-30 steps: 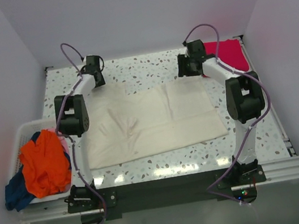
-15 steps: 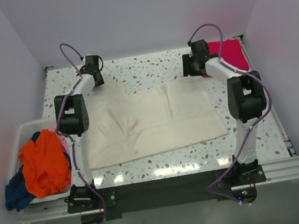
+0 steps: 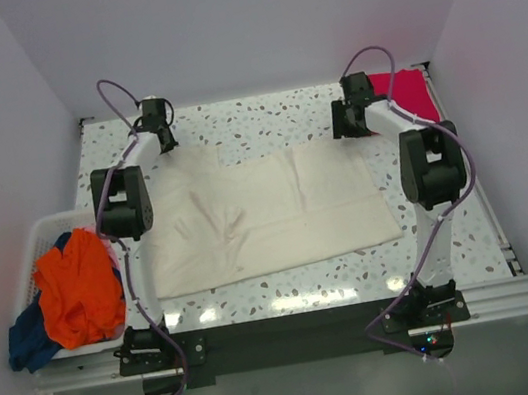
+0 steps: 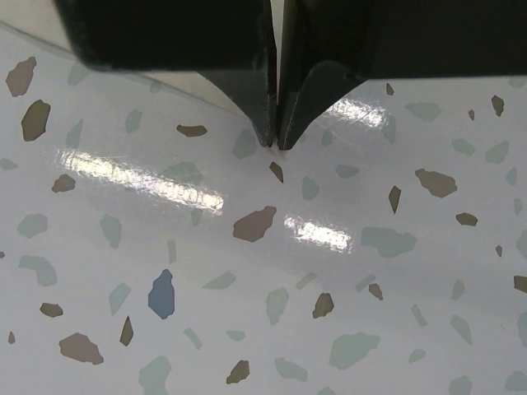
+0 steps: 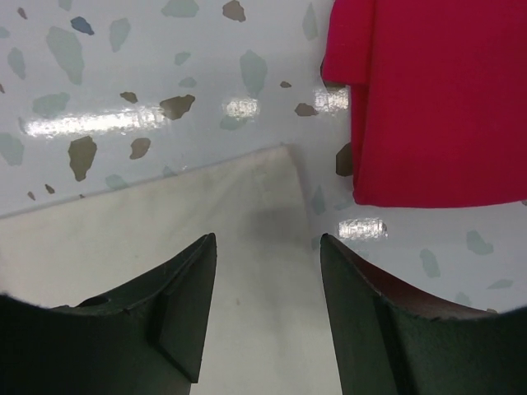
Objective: Fold and stack the t-shirts
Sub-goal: Fold the tshirt
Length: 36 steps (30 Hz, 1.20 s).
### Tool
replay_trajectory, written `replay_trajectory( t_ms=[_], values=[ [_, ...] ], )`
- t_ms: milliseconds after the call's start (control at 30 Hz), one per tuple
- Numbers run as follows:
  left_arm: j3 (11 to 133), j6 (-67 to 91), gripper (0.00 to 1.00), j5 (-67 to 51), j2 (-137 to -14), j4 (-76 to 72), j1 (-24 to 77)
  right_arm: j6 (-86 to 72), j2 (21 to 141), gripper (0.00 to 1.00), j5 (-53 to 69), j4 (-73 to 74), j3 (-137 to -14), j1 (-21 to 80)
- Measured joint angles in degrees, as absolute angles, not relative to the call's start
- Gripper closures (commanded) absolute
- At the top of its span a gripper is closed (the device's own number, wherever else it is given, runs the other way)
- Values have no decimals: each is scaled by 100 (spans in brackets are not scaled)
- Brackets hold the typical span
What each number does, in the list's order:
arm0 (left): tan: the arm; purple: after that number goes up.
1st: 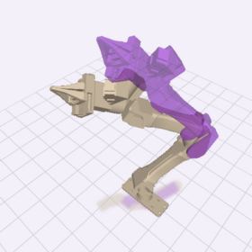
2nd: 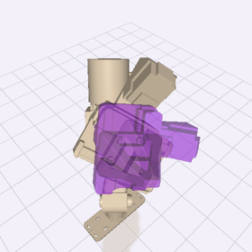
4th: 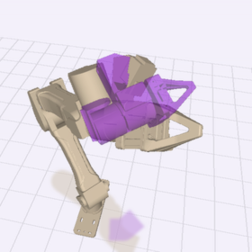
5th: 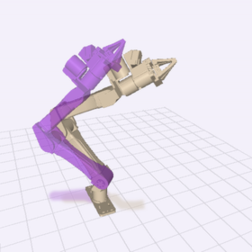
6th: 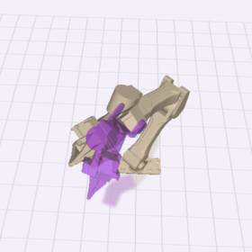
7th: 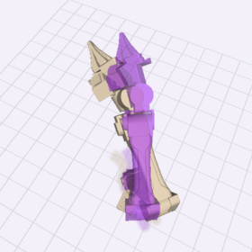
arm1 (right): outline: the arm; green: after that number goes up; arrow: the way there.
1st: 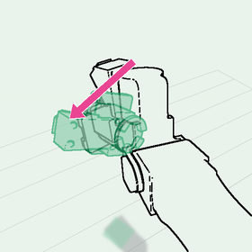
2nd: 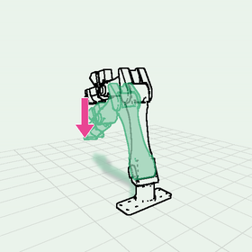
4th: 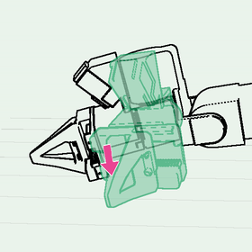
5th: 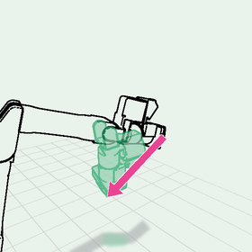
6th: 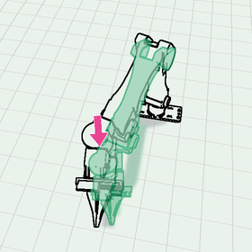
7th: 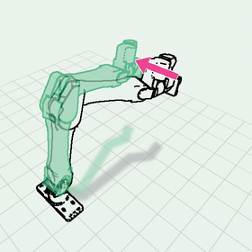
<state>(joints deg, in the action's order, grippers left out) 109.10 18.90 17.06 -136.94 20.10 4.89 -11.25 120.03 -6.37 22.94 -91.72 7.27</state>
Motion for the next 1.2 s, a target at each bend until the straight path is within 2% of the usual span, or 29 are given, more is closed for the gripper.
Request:
replay_trajectory(
  t_ms=[33, 400, 700, 900, 1200],
  values=[
    [10899, 1890, 100, 1667, -13688, 2001, 480, -1122, 12086, 44, -642, 2331, -9209, 698],
    [10881, 1890, 100, 1374, -13659, 1975, 456, -1109, 12717, 45, -604, 2506, -9856, 617],
    [10803, 1890, 100, 1323, -13611, 1935, 456, -1153, 13004, 57, -602, 2589, -10197, 620],
    [10744, 1890, 100, 1315, -13563, 1935, 451, -1190, 13082, 68, -561, 2635, -10320, 620],
    [10724, 1890, 100, 1258, -13517, 1935, 445, -1295, 13166, 100, -475, 2766, -10499, 609]
  ],
)
